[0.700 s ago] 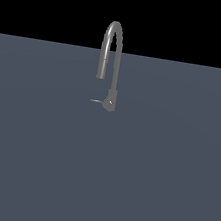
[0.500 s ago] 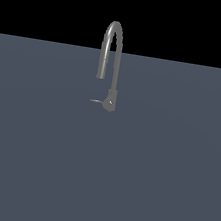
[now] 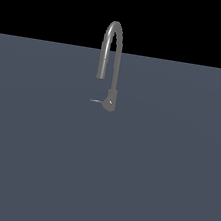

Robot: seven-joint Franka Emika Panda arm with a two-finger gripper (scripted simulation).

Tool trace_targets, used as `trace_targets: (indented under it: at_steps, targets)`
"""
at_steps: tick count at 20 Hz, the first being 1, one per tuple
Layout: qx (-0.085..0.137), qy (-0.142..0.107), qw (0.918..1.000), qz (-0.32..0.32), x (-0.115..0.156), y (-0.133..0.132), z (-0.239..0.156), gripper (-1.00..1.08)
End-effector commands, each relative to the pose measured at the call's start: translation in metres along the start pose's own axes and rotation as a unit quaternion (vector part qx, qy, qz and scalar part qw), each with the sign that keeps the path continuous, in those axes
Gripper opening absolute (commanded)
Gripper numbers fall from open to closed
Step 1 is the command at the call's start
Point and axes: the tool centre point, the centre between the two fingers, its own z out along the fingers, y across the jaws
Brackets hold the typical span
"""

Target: Turn on the faucet by rotating a designated handle.

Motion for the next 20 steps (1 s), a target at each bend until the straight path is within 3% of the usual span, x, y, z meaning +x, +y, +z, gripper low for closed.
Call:
trace_targets:
  at_steps: [1, 5, 9, 14, 20]
  targets:
    - [-0.026, -0.003, 0.9993, -0.026, 0.011, -0.002, 0.006, -1.00]
    - [-0.076, -0.008, 0.9941, -0.077, 0.032, -0.008, 0.019, -1.00]
    - [-0.134, -0.013, 0.9817, -0.135, 0.054, -0.014, 0.035, -1.00]
    - [-0.199, -0.020, 0.9589, -0.201, 0.080, -0.023, 0.055, -1.00]
    - [-0.267, -0.026, 0.9250, -0.269, 0.105, -0.033, 0.078, -1.00]
